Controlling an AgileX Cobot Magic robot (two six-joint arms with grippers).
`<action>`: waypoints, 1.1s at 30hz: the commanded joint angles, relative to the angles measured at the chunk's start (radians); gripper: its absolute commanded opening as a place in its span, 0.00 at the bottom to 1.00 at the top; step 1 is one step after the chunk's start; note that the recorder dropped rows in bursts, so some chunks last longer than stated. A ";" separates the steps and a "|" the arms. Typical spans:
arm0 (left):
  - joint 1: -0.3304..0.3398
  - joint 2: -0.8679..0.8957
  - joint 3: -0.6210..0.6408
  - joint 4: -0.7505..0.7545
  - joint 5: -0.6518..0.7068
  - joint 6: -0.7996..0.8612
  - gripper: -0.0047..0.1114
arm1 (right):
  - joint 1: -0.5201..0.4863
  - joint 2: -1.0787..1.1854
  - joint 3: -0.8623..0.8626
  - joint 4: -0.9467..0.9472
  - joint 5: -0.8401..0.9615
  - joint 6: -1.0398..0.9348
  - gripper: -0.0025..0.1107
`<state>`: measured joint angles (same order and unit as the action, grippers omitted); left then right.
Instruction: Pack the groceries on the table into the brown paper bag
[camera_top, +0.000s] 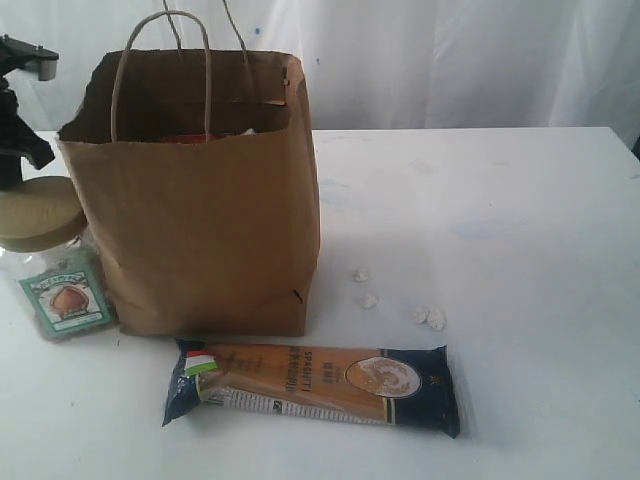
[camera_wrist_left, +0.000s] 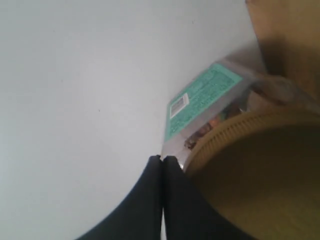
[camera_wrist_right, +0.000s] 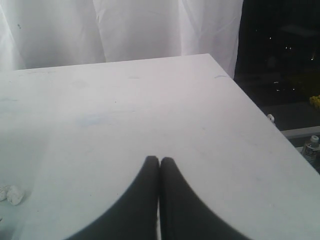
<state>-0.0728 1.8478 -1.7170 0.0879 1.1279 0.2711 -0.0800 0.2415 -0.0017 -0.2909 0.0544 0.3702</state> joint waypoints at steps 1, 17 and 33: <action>0.002 -0.108 0.128 -0.013 0.093 -0.011 0.04 | 0.000 -0.005 0.002 0.001 0.001 -0.008 0.02; 0.002 -0.299 0.332 -0.018 -0.046 -0.009 0.04 | 0.000 -0.005 0.002 0.001 0.001 -0.008 0.02; 0.002 -0.304 0.332 -0.468 -0.018 0.418 0.04 | 0.000 -0.005 0.002 0.001 0.001 -0.008 0.02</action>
<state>-0.0703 1.5614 -1.3900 -0.2242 0.9897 0.5432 -0.0800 0.2415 -0.0017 -0.2909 0.0544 0.3702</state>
